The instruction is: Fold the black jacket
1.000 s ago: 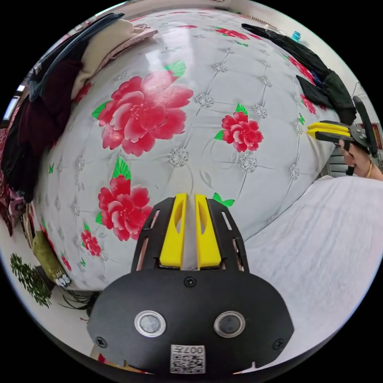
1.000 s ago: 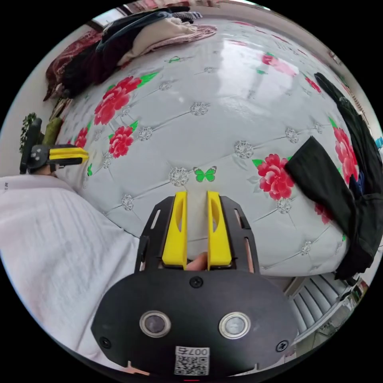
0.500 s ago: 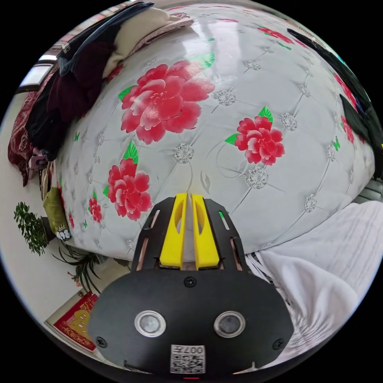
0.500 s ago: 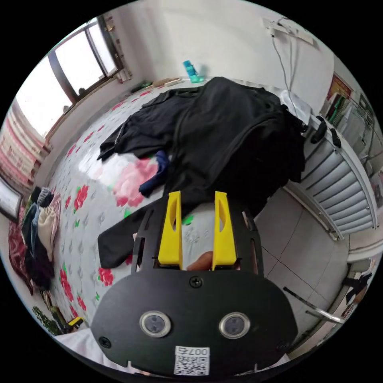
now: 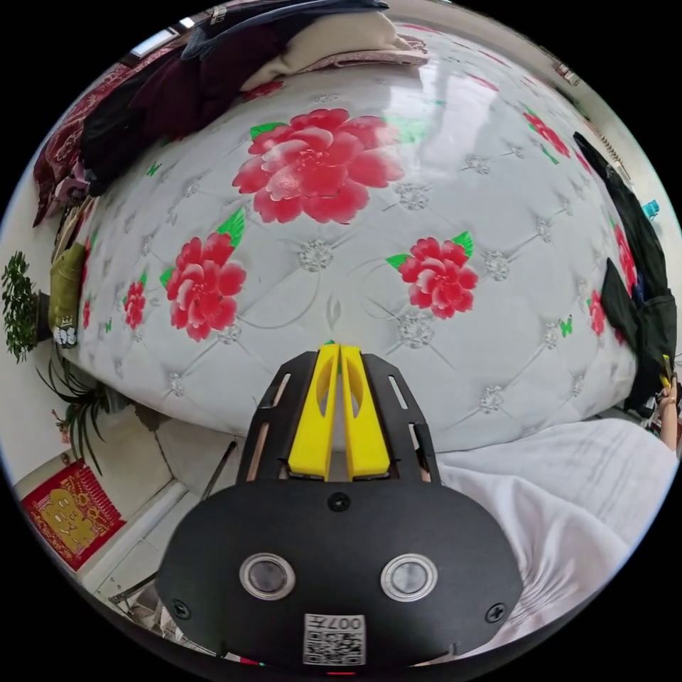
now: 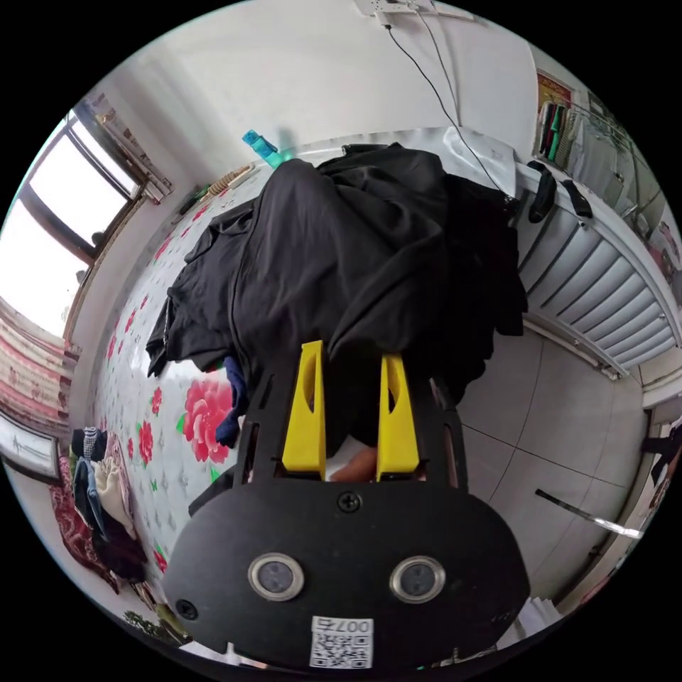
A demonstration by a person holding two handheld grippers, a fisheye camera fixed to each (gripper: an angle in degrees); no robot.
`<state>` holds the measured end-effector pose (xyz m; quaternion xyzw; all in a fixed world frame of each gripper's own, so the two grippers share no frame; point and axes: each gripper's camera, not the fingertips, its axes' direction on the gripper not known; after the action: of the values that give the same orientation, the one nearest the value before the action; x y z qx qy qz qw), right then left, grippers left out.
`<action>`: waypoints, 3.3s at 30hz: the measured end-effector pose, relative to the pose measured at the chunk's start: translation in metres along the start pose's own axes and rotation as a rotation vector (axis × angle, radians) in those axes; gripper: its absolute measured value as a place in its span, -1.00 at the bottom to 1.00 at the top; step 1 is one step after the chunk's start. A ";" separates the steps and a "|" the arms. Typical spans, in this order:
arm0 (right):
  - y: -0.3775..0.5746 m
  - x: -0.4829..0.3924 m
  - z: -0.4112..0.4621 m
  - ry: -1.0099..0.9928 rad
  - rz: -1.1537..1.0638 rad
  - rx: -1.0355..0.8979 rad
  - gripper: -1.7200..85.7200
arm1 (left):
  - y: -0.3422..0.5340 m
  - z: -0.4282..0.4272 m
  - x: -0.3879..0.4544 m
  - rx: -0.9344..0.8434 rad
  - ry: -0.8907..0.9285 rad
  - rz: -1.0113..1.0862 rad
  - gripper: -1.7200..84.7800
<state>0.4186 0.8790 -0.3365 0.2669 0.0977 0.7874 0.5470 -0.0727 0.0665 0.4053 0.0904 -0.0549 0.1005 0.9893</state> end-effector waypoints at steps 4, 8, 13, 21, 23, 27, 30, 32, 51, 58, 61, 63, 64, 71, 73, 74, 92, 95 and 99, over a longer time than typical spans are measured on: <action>-0.024 -0.027 -0.007 0.018 -0.007 0.003 -0.93 | 0.018 -0.003 -0.004 0.007 0.051 -0.005 -0.98; -0.032 -0.113 -0.038 -0.083 -0.206 0.139 -0.97 | 0.022 -0.006 -0.011 -0.018 0.122 -0.014 -0.98; -0.016 -0.253 -0.070 -0.254 -0.559 0.231 -0.97 | 0.003 -0.021 -0.013 -0.024 0.180 0.004 -0.98; 0.100 -0.397 0.007 -0.537 -1.164 -0.221 -0.89 | -0.017 -0.064 -0.007 0.045 0.190 0.078 -0.98; 0.117 -0.385 0.025 -0.518 -1.143 -0.229 -0.87 | -0.008 -0.070 -0.015 0.060 0.194 0.078 -0.98; 0.115 -0.306 0.044 -0.399 -0.967 -0.114 -0.83 | 0.009 -0.066 -0.035 0.030 0.194 0.045 -0.98; 0.092 -0.229 0.059 -0.219 -0.765 -0.057 -0.81 | 0.020 -0.058 -0.049 -0.007 0.220 0.009 -0.98; 0.072 -0.184 0.069 -0.173 -0.617 -0.077 -0.79 | 0.023 -0.053 -0.055 -0.027 0.245 -0.008 -0.98; 0.005 -0.345 0.043 -0.866 -0.937 -0.108 -0.84 | 0.028 -0.107 -0.039 0.034 0.216 0.103 -0.98; -0.010 -0.181 0.071 -0.394 -0.579 0.175 -0.75 | 0.038 -0.100 -0.043 -0.005 0.232 0.077 -0.98; -0.036 -0.099 0.102 -0.219 -0.421 0.094 -0.71 | 0.037 -0.099 -0.040 -0.013 0.245 0.085 -0.98; -0.055 -0.063 0.139 -0.242 -0.360 -0.106 -0.69 | 0.033 -0.100 -0.036 -0.018 0.253 0.096 -0.98; -0.058 -0.058 0.146 -0.263 -0.350 -0.146 -0.68 | 0.030 -0.102 -0.033 -0.016 0.252 0.105 -0.98; -0.061 -0.071 0.191 -0.232 -0.387 -0.346 -0.88 | 0.027 -0.124 -0.021 0.022 0.204 0.186 -0.98; -0.067 -0.072 0.164 -0.342 -0.413 -0.262 -0.92 | 0.032 -0.128 -0.024 0.035 0.186 0.185 -0.98; -0.072 -0.074 0.139 -0.446 -0.430 -0.201 -0.94 | 0.036 -0.130 -0.027 0.041 0.192 0.177 -0.98; -0.182 -0.099 -0.269 -1.012 -0.733 0.711 -0.96 | 0.065 -0.136 -0.063 0.116 0.353 0.051 -0.98; -0.176 -0.146 -0.227 -0.985 -0.843 0.447 -0.94 | 0.060 -0.128 -0.057 0.094 0.404 0.038 -0.98; -0.123 -0.192 -0.075 -0.833 -0.877 0.053 -0.90 | 0.054 -0.137 -0.045 0.108 0.409 0.054 -0.98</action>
<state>0.5283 0.7608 -0.5150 0.5009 -0.0041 0.3151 0.8061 -0.1153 0.1359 0.2751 0.1195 0.1499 0.1461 0.9705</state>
